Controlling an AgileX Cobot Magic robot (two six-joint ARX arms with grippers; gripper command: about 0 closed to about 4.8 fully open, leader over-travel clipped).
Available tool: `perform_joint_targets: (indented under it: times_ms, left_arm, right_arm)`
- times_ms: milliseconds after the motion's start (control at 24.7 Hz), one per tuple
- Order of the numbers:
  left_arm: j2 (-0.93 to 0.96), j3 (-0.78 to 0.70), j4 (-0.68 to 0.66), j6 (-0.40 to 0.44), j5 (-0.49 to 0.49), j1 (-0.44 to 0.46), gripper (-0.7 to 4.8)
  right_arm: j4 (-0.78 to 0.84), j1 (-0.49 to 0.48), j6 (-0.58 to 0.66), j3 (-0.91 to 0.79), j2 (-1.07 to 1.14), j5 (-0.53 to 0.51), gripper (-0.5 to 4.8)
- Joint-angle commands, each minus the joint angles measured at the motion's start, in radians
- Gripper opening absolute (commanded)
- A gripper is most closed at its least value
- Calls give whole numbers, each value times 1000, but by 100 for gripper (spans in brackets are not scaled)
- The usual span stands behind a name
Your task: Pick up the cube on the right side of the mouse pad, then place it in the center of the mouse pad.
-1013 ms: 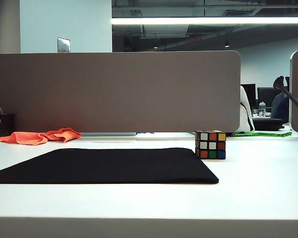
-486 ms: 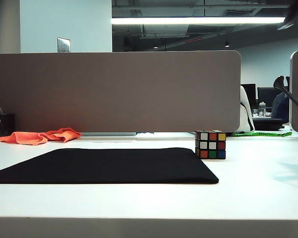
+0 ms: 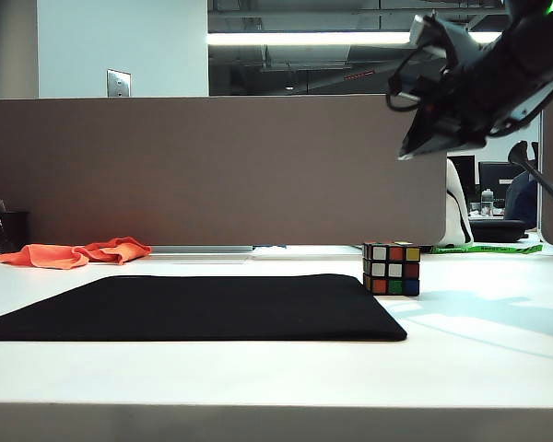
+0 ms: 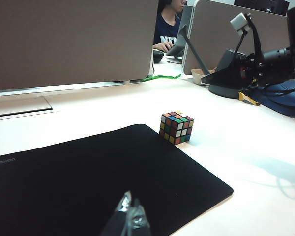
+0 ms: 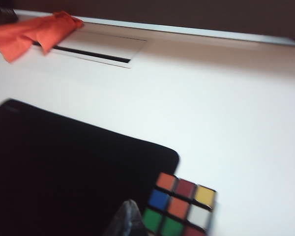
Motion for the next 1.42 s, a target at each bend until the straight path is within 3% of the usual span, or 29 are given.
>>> perform_joint_targets:
  times_ms: [41, 162, 324, 446, 567, 730, 973, 1013, 1419]
  left_arm:
    - [1, 4, 11, -2, -3, -1, -6]
    - [1, 4, 10, -2, -3, -1, -6]
    - [1, 4, 9, -2, -3, -1, -6]
    - [1, 4, 8, -2, -8, -1, -6]
    - [1, 4, -2, -2, -14, -1, -6]
    - [1, 4, -57, 4, -54, -1, -6]
    - [1, 4, -58, 56, -134, -1, -6]
    - [1, 4, -57, 59, -171, -1, -6]
    - [1, 4, -46, 84, -176, -1, -6]
  right_arm:
    - [77, 1, 115, 6, 39, -17, -6]
    - [104, 1, 169, 6, 70, -5, -6]
    - [87, 31, 245, 40, 99, 174, -5]
    - [-67, 64, 245, 167, 126, 282, 1]
    - [-240, 79, 251, 301, 179, 319, 12]
    - [-533, 81, 252, 537, 310, 318, 181]
    - [-637, 81, 252, 619, 374, 342, 252]
    - [-636, 81, 252, 619, 386, 344, 290]
    - [-640, 77, 246, 644, 500, 367, 380]
